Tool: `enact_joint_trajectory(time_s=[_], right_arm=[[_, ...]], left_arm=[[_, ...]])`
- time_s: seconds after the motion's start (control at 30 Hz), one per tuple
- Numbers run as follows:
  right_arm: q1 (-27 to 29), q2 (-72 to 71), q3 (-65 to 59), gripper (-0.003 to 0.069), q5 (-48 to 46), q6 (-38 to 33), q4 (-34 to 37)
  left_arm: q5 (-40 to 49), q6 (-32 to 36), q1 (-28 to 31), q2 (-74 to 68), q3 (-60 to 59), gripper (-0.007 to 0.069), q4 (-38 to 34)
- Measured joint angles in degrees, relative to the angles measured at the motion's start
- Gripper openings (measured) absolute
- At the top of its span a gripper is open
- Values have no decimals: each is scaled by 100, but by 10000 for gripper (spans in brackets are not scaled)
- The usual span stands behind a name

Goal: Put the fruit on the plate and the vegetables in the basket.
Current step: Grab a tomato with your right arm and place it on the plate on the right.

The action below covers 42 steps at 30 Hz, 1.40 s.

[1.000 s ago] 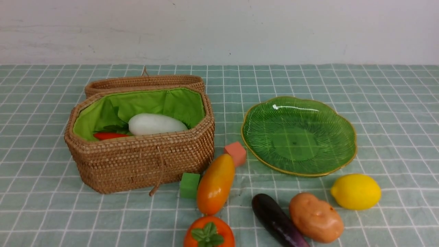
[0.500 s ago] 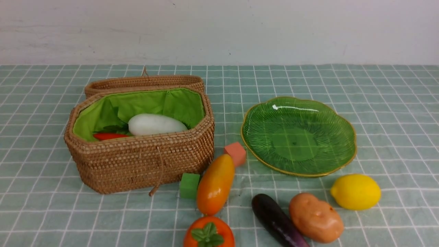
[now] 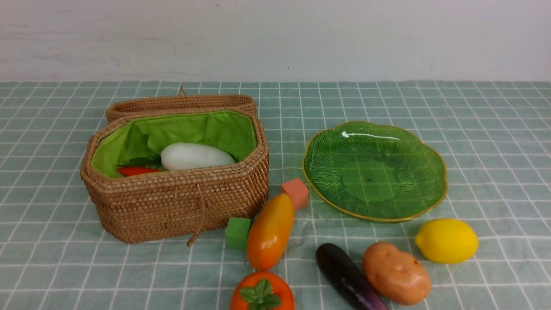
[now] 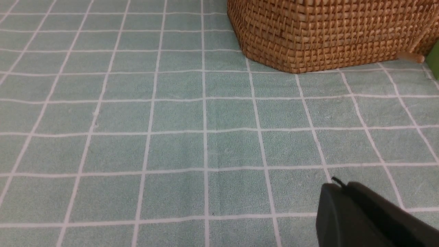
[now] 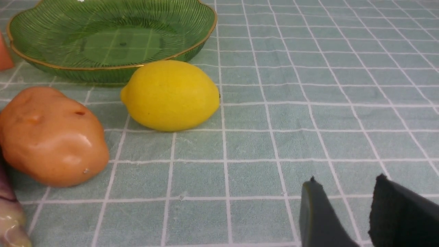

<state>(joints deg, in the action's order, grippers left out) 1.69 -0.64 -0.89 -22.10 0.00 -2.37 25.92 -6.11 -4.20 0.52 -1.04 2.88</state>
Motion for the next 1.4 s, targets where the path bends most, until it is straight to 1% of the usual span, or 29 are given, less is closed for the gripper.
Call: enact_joint_trajectory(time_s=[0.1, 0.23, 0.4, 0.5, 0.57, 0.6, 0.63, 0.7, 0.73, 0.77, 0.8, 0.87, 0.93, 0.97, 1.03, 1.07, 1.13, 1.23, 1.3, 1.4], right_arm=[[0, 0, 0, 242, 0, 0, -32], [0, 0, -5, 242, 31, 0, -242], [0, 0, -66, 242, 665, 103, -242], [0, 0, -66, 242, 2022, 516, -221], [0, 0, -66, 242, 2707, 878, -221], [0, 0, -66, 242, 2781, 926, -221], [0, 0, -66, 242, 3258, 1218, -221], [0, 0, -66, 242, 3773, 1513, -221], [0, 0, -66, 242, 4298, 1832, -221], [0, 0, -66, 242, 4345, 1832, -221], [0, 0, -25, 242, 4535, 2132, -234], [0, 0, 231, 242, 4395, 2727, -234], [0, 66, 1090, 242, 3675, 3484, -266], [0, 84, 1090, 242, 3675, 3526, -272], [0, 355, 1916, 242, 2956, 3771, -368], [0, 529, 2176, 242, 2726, 3814, -447], [0, 1165, 3158, 242, 1734, 3827, -700], [0, 1996, 3991, 242, 463, 3668, -985], [0, 2590, 4182, 242, -205, 3432, -1107], [0, 3383, 4216, 242, -942, 3109, -1221]], left_arm=[[-16, 0, 0, 0, -1, 8, 0], [-22, 0, 0, 0, -1, 8, 0], [-22, 0, 0, 0, -6, 14, 0], [-34, 0, 0, 0, -6, 15, 0], [-40, 5, 0, 0, -11, 15, 0], [-40, 5, 0, 0, -11, 15, 0], [-41, 5, 0, 0, -11, 15, 0], [-46, 5, 0, 0, -11, 15, 0], [-46, 5, 0, 0, -11, 15, 0], [-46, 5, 0, 0, -11, 15, 0], [-48, 5, 0, 0, -11, 15, 5], [-48, 5, 0, 0, -11, 15, 5], [-53, 11, 0, 0, -11, 17, 5], [-53, 11, 0, 0, -11, 17, 5], [-53, 11, 0, 0, -11, 20, 5], [-53, 11, 0, 0, -11, 20, 5], [-53, 11, 0, 0, -11, 22, 5], [-53, 11, 0, 0, -11, 26, 5], [-53, 11, 0, 0, -11, 29, 5], [-53, 11, 0, 0, -11, 30, 5]])
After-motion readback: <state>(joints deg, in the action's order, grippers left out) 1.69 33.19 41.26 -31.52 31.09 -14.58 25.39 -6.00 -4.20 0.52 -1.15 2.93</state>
